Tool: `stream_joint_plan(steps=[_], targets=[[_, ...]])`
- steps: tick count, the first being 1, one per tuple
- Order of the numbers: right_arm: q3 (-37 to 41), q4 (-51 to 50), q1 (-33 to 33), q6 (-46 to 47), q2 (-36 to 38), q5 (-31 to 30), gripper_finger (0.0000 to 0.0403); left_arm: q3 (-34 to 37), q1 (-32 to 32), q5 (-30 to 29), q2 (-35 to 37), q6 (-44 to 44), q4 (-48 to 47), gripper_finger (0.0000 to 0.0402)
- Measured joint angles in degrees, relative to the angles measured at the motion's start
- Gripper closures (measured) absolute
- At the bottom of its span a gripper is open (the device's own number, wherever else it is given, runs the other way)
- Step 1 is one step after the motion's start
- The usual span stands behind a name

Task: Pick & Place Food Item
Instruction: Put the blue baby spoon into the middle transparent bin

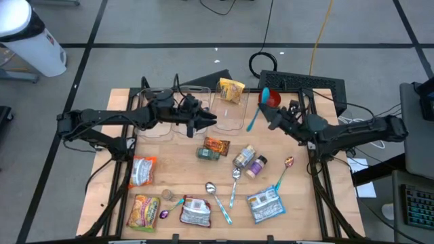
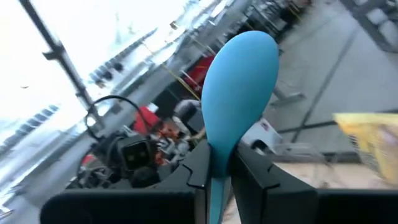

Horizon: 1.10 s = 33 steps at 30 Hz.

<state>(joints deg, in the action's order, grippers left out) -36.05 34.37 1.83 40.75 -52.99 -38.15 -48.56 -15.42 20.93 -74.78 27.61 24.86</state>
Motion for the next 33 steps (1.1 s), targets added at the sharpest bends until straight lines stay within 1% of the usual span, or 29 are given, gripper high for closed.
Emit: stream_joint_plan(steps=[3, 7, 11, 17, 21, 24, 28, 33], targets=[[0.0, 3.4, 0.0, -0.9, -3.0, 1.3, 0.0376, -1.2, 0.1, 0.0, -0.5, -0.9, 0.0, 0.0247], [0.0, 5.6, 0.0, 2.1, -7.9, 2.9, 0.0376, -3.6, 0.8, 0.1, -2.4, -2.5, -0.3, 0.0247], [-0.2, 10.4, 0.0, 2.7, -12.7, 6.5, 0.0376, -7.5, 2.1, 0.6, -5.6, -4.2, -2.7, 0.0247], [-3.8, 11.3, 0.0, -0.3, -17.5, 8.4, 0.0376, -15.1, 4.6, 0.5, -11.1, -10.4, -12.1, 0.0247], [-5.8, 11.3, 0.0, -3.5, -18.4, 8.4, 0.0376, -20.2, 5.3, 0.0, -14.6, -12.6, -17.8, 0.0247], [-6.3, 10.6, 0.0, -5.7, -18.5, 8.1, 0.0376, -22.8, 5.3, 0.0, -16.8, -12.5, -19.4, 0.0247], [-6.4, 10.6, -0.1, -6.1, -18.5, 7.8, 0.0376, -23.6, 5.3, -1.9, -17.9, -10.6, -18.8, 0.0247], [-6.4, 10.6, -0.1, -6.2, -18.5, 7.6, 0.0376, -23.6, 5.3, -3.8, -17.9, -11.4, -19.0, 0.0247]])
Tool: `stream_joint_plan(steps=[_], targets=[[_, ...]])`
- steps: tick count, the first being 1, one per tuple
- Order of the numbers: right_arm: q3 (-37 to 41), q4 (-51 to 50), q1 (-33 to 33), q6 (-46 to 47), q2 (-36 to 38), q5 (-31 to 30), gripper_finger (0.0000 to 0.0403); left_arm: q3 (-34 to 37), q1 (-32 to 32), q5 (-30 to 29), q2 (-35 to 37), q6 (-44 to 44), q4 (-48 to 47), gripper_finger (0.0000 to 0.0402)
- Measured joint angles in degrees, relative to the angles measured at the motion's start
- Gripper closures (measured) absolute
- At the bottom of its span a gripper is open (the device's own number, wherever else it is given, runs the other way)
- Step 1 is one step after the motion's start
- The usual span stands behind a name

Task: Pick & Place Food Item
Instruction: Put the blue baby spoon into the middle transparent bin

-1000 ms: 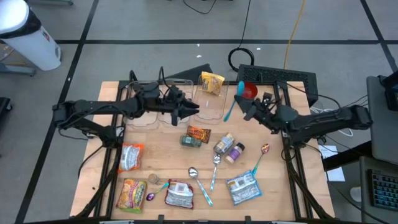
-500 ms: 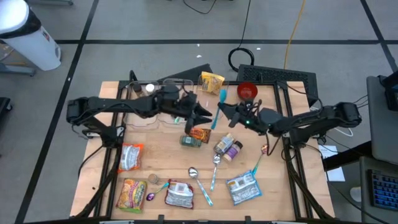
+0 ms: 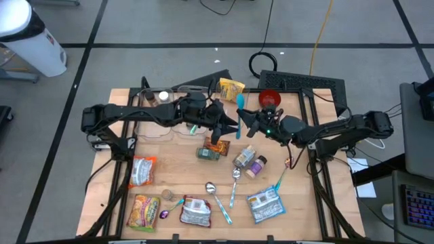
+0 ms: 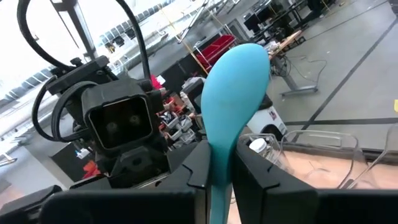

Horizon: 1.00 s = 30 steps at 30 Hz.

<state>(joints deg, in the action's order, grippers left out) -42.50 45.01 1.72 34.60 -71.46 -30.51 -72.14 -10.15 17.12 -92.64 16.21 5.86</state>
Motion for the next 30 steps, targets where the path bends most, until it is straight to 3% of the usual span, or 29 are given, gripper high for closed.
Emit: stream_joint_plan(steps=[6, 19, 30], targets=[[-0.2, 1.8, 0.0, -2.3, -0.2, 0.4, 0.0376, -0.1, -0.2, -6.7, -0.1, 3.5, -2.8, 0.0247], [-0.2, 2.3, -1.0, -2.6, 0.0, 1.0, 0.0376, 0.0, -0.3, -5.1, -0.1, 3.6, -1.1, 0.0254], [-0.2, 2.0, -1.0, -3.0, 0.0, 0.7, 0.0376, 0.0, -0.3, -3.5, -0.1, 3.8, -1.0, 0.0366]])
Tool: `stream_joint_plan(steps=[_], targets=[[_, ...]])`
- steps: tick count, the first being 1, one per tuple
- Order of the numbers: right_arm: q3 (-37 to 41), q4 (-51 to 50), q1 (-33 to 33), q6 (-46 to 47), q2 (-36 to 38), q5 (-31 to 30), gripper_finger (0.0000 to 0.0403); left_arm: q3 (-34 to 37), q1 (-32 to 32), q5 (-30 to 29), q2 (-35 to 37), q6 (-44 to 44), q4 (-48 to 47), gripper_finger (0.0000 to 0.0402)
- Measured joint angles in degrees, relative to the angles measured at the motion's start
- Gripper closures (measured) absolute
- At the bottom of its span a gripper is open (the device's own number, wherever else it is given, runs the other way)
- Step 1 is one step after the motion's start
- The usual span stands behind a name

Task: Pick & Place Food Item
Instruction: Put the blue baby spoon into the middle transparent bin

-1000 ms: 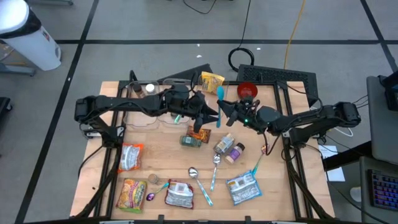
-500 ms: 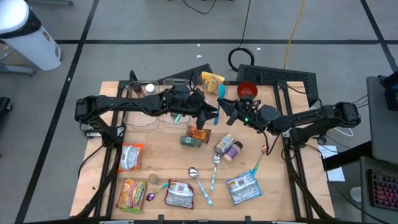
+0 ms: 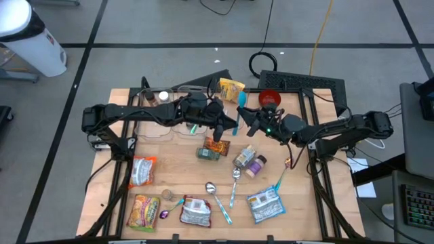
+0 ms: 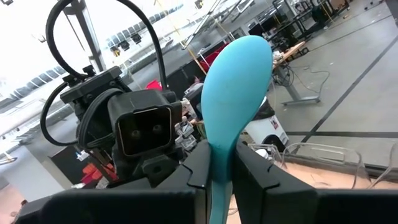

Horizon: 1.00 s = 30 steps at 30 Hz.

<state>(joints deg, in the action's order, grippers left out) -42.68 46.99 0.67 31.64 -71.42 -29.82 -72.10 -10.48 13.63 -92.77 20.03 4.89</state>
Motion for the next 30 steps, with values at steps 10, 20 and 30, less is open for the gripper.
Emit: stream_joint_plan(steps=[10, 20, 30], targets=[[0.0, -0.1, 0.0, 0.0, 0.0, -0.2, 0.0376, 0.1, -0.5, 0.0, 0.0, 1.8, -0.2, 0.0384], [0.0, -0.1, 0.0, 0.1, 0.0, 1.1, 0.037, 0.1, -0.5, 0.0, 0.0, 2.6, -0.3, 0.0395], [0.0, 0.3, 0.1, 1.4, 0.0, 2.6, 0.0278, 0.1, -0.5, 1.5, -0.1, 2.4, -0.1, 0.0397]])
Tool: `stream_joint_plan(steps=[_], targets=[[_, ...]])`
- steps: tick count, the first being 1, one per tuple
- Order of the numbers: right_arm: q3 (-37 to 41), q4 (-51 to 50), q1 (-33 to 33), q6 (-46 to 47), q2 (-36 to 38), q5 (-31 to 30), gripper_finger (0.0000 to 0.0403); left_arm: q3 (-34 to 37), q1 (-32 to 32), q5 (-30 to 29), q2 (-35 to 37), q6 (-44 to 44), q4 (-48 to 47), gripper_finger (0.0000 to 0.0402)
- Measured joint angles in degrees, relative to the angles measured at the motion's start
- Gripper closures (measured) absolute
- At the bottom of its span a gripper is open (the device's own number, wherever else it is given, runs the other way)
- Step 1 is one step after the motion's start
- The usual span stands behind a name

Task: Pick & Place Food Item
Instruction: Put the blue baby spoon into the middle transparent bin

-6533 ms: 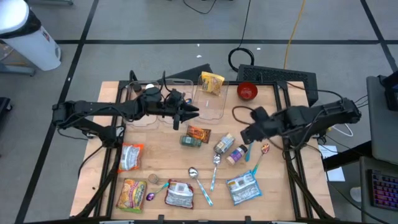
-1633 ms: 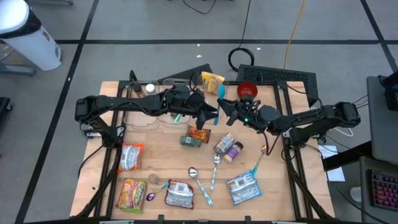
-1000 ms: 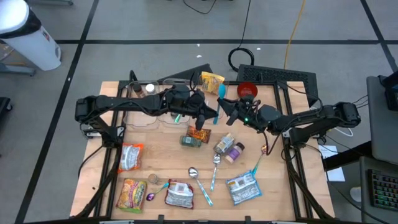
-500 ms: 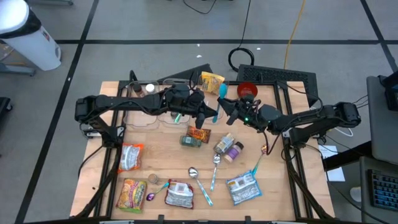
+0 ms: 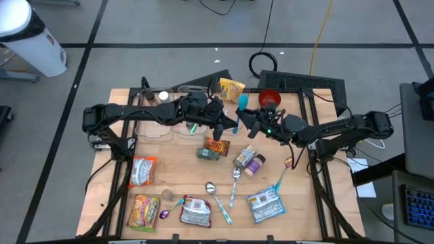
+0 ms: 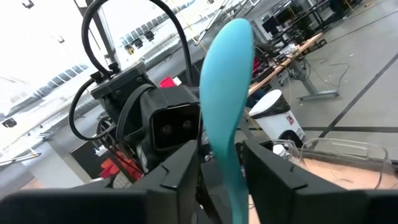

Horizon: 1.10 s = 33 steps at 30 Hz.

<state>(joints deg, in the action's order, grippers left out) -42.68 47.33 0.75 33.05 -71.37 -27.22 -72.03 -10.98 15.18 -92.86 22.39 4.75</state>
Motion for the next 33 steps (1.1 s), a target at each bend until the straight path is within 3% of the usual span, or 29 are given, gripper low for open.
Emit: stream_joint_plan(steps=[8, 19, 33], targets=[[0.0, -0.3, 0.0, -1.5, 0.0, -1.0, 0.0219, 0.0, -0.2, 0.5, 0.3, 0.2, 1.5, 0.0397], [0.0, -0.4, -0.8, -3.9, 1.6, -1.0, 0.0189, 0.0, -5.7, 2.3, 5.7, -1.4, -0.4, 0.0397], [0.0, -4.0, -2.3, -15.3, 10.6, -1.5, 0.019, 0.0, -19.6, -5.0, 19.5, -7.5, -30.5, 0.0397]])
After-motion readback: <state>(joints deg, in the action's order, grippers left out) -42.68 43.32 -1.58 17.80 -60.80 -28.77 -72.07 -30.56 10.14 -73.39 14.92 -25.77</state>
